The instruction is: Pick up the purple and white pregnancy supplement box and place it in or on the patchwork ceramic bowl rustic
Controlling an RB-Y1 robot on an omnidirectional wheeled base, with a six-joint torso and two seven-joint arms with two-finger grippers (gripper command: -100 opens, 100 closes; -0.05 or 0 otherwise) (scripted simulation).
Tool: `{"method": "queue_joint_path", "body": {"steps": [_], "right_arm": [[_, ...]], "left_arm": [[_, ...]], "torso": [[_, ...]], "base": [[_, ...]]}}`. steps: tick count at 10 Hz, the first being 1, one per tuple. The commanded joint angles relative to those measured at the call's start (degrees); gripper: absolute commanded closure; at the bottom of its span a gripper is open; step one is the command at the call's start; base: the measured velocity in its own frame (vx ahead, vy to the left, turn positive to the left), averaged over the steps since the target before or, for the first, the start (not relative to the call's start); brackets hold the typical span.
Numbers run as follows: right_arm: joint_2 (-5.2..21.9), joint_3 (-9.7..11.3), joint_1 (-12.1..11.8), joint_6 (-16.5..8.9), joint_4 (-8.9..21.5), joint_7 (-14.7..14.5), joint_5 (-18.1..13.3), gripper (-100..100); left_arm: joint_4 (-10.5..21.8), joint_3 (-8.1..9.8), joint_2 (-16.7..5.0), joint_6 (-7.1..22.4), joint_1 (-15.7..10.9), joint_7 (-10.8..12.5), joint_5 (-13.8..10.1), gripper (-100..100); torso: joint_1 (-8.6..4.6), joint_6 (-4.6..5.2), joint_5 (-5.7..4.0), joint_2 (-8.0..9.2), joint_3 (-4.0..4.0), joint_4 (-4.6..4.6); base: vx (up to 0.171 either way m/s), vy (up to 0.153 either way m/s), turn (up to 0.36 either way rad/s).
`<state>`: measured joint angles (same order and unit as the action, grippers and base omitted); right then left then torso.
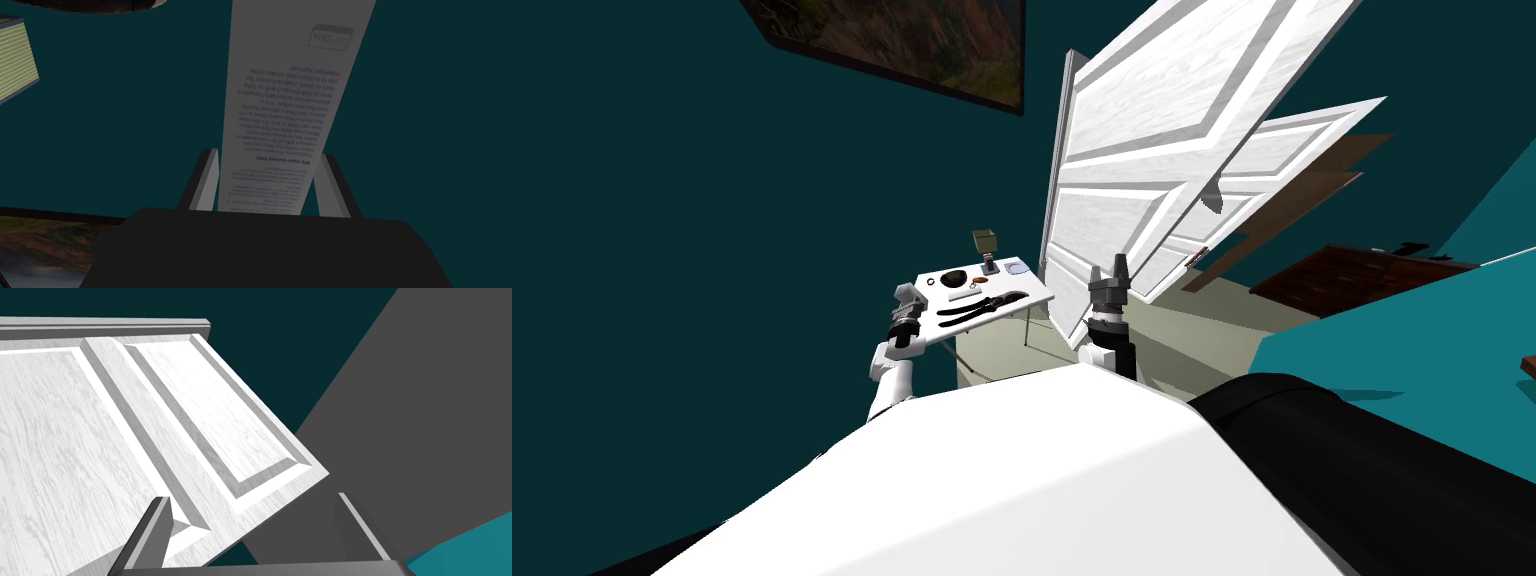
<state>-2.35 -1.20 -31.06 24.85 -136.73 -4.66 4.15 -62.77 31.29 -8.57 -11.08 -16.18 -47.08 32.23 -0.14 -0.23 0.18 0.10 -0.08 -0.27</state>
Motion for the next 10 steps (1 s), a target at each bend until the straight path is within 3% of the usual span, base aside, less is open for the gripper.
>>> {"method": "queue_joint_path", "body": {"steps": [1,10], "right_arm": [[0.0,0.0,0.0,0.0,0.0,0.0,0.0,0],[0.0,0.0,0.0,0.0,0.0,0.0,0.0,0]], "left_arm": [[-0.7,-0.29,-0.5,1.9,-1.0,0.0,0.1,100],[-2.9,-1.43,-2.7,12.3,-8.4,-0.1,0.7,100]], "torso": [[0.0,0.0,0.0,0.0,0.0,0.0],[-0.06,0.11,-0.07,-0.13,-0.01,0.09]], "base": [[-0.013,-0.051,0.044],[0.018,-0.042,0.001]]}}
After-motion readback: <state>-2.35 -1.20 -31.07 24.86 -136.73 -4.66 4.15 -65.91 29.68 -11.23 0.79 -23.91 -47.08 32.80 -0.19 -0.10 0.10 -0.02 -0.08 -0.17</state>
